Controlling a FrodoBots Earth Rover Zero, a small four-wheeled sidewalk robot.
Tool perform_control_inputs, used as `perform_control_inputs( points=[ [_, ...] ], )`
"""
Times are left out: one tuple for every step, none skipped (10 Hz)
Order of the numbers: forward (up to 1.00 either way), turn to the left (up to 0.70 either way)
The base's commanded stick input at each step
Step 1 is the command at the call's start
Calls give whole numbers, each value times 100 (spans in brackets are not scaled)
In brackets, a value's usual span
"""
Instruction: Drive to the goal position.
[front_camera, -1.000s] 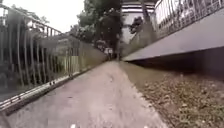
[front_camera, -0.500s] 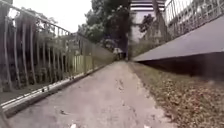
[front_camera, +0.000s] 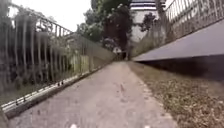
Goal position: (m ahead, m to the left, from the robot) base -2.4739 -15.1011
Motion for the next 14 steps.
perform_control_inputs(
  points=[
    [100,0],
    [100,0],
    [100,0],
    [100,0],
    [100,0],
    [100,-7],
    [100,-29],
    [100,-2],
    [100,0],
    [100,-7],
    [100,-18],
    [100,-29],
    [100,-31],
    [100,-29]
  ],
)
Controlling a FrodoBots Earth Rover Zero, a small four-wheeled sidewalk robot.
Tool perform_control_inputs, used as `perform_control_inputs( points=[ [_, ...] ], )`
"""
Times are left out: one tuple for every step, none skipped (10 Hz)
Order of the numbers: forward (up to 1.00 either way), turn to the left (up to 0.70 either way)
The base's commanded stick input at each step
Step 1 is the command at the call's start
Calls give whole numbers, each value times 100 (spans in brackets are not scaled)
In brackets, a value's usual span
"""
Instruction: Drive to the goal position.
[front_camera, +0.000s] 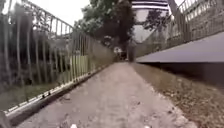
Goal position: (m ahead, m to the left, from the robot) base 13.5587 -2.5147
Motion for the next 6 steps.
perform_control_inputs(
  points=[
    [100,-2],
    [100,0],
    [100,0],
    [100,0],
    [100,0],
    [100,0]
  ],
)
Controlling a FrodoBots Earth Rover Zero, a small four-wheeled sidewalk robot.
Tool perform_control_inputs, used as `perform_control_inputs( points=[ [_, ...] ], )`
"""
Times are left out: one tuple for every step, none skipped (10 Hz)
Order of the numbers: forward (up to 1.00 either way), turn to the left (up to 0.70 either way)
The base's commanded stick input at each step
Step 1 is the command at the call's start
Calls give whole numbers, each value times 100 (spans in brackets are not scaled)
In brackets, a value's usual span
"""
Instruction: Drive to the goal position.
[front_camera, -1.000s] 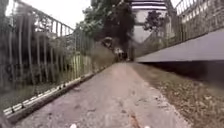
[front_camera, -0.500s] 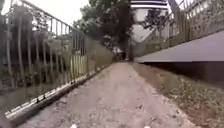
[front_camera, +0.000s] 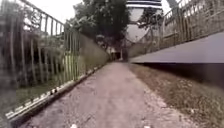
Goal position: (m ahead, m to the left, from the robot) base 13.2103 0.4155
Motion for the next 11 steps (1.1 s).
perform_control_inputs(
  points=[
    [100,0],
    [100,0],
    [100,0],
    [100,0],
    [100,0],
    [100,0],
    [100,0],
    [100,0],
    [100,0],
    [100,0],
    [100,0]
  ],
)
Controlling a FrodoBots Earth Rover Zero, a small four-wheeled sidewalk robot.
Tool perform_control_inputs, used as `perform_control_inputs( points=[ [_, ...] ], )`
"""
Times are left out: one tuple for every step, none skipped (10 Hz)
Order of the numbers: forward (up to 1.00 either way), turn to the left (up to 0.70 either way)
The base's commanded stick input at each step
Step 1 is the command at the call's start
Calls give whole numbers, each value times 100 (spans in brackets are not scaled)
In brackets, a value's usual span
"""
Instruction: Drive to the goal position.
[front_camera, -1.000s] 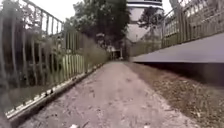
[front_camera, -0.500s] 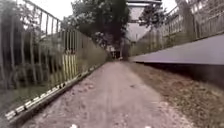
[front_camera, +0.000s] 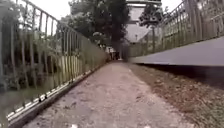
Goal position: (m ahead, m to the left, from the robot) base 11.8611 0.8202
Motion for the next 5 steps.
perform_control_inputs(
  points=[
    [100,0],
    [100,0],
    [100,0],
    [100,0],
    [100,0]
  ],
)
